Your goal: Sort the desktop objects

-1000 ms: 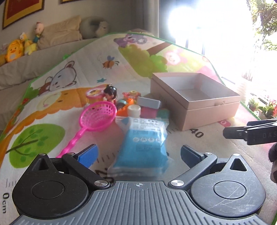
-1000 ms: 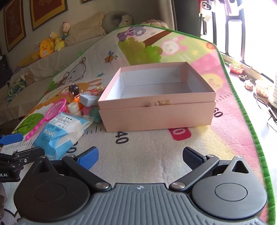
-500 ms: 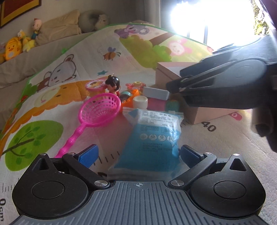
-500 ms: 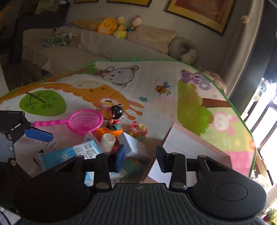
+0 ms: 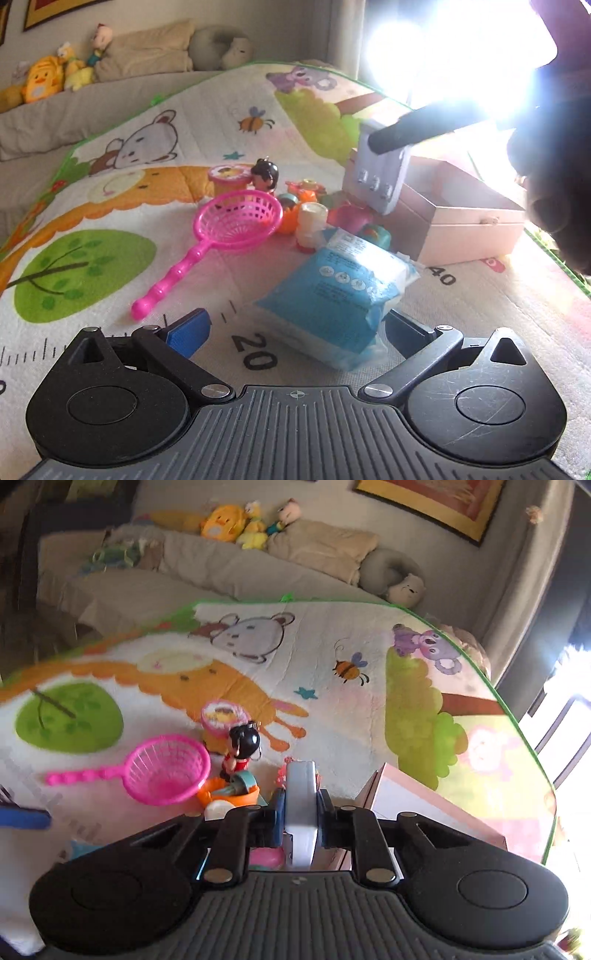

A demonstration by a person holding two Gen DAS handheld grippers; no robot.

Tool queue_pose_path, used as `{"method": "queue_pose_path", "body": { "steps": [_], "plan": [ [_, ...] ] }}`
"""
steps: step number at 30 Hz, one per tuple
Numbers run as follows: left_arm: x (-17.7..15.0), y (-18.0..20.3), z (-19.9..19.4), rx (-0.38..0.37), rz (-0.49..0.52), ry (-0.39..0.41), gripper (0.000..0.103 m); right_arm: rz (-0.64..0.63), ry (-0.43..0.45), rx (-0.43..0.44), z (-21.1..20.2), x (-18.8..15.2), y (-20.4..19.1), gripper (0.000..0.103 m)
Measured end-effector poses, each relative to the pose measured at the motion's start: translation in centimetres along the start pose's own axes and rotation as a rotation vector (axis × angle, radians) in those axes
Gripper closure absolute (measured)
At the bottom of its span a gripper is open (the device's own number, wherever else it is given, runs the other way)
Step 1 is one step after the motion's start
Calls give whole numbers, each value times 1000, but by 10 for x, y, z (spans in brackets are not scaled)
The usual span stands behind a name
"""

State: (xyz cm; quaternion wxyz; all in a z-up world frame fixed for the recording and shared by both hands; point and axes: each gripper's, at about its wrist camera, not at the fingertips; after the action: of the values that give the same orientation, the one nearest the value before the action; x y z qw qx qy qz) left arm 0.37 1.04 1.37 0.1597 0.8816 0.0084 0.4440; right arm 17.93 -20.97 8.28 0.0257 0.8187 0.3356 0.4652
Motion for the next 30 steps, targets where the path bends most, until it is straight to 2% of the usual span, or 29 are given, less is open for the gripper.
{"method": "queue_pose_path", "body": {
  "steps": [2,4,6,7,12,15,17,21,23,27,30],
  "plan": [
    [0,6,-1,-11,35,3,0,176,14,135,-28,-11,26,86],
    [0,14,0,-18,83,7,0,321,8,235,-45,-34,44,86],
    [1,24,5,-15,138,11,0,436,-26,280,-52,-66,53,86],
    [1,29,8,-12,160,12,0,476,-49,275,-52,-82,55,86],
    [7,48,32,36,228,-45,0,611,-120,196,-49,-149,62,85],
    [7,54,43,61,240,-68,0,611,-140,131,-50,-169,68,79],
    [6,55,47,81,233,-78,0,593,-129,83,-53,-171,74,54],
    [4,53,43,75,215,-83,0,560,-17,-68,-69,-160,98,35],
    [4,53,40,70,214,-81,0,573,6,-165,-63,-153,116,17],
    [7,51,30,38,199,-68,0,627,-14,-239,-32,-150,144,14],
    [7,45,24,16,187,-70,0,656,-16,-194,-10,-149,152,14]
  ]
}}
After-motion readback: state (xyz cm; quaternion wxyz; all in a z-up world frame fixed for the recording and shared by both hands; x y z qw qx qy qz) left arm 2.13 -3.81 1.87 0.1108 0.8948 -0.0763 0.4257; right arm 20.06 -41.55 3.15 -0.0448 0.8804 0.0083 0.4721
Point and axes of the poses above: each gripper's, at about its wrist camera, not at the fingertips, and z roughly the way its jaws point, y to its right, x to its top, and after that the axes turned 14 degrees about -z, right-handed
